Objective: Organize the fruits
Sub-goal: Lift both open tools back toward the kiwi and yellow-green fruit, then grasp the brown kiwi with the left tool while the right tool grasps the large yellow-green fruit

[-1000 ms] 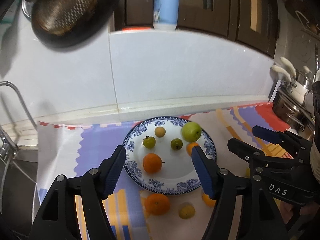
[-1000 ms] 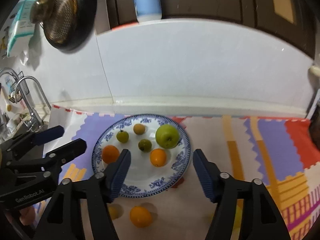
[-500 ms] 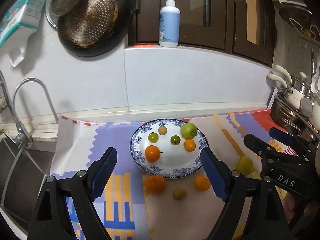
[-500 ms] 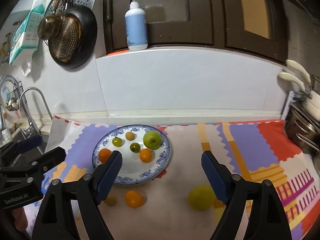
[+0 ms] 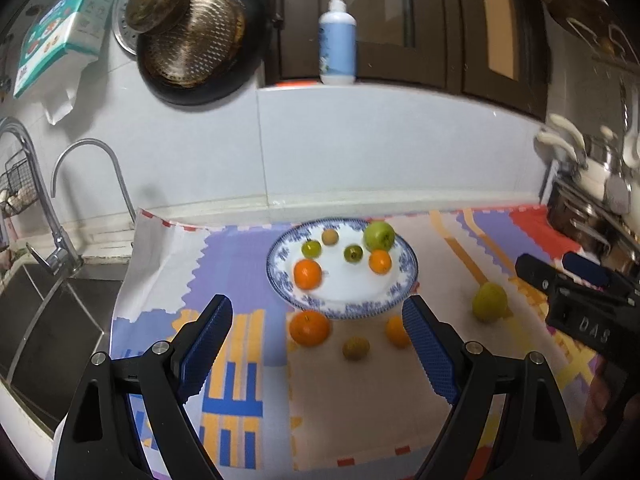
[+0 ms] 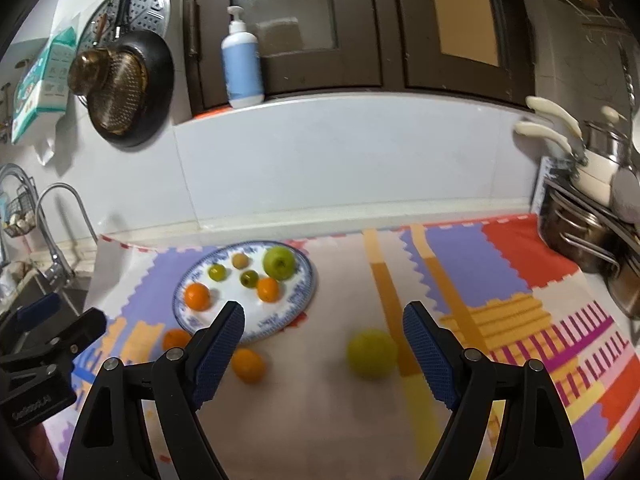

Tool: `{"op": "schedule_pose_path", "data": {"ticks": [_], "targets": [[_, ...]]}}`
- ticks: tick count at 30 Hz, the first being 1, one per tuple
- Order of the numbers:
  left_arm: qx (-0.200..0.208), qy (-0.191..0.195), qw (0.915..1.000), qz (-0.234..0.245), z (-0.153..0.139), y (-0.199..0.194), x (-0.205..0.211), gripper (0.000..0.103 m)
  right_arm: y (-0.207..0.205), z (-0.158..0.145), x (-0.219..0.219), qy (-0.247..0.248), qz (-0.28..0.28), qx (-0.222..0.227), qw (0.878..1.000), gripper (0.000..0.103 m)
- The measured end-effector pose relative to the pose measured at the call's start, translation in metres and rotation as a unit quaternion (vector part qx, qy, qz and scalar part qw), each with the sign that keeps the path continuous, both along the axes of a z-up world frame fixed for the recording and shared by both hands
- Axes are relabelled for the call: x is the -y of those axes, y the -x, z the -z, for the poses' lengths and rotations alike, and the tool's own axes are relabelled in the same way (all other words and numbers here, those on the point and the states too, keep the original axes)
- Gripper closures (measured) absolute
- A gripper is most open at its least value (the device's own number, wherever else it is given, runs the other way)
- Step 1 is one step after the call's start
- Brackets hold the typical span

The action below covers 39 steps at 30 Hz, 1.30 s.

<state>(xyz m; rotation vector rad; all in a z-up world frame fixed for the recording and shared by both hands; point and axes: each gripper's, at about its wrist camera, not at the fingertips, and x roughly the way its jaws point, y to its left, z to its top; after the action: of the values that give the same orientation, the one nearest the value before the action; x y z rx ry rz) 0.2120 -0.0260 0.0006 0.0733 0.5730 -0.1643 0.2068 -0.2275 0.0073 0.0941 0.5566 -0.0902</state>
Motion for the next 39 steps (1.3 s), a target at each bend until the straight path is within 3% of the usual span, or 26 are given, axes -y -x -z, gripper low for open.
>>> {"op": "schedule_pose_path", "data": {"ticks": [6, 14, 29, 39], "targets": [[-0.034, 0.0, 0.9994, 0.005, 0.021, 0.001, 0.007, 0.016, 0.003, 0.014, 0.01, 0.004, 0.006, -0.023, 1.0, 0.021], [-0.051, -0.022, 0.9984, 0.012, 0.04, -0.003, 0.017, 0.017, 0.001, 0.033, 0.016, 0.026, 0.003, -0.055, 0.998, 0.021], [-0.098, -0.044, 0.994, 0.02, 0.072, -0.037, 0.034, 0.035, -0.035, 0.065, 0.036, 0.028, -0.002, -0.108, 0.994, 0.022], [-0.133, -0.035, 0.9902, 0.026, 0.092, -0.066, 0.037, 0.047, -0.063, 0.086, 0.039, 0.008, -0.018, -0.142, 0.99, 0.025]]}}
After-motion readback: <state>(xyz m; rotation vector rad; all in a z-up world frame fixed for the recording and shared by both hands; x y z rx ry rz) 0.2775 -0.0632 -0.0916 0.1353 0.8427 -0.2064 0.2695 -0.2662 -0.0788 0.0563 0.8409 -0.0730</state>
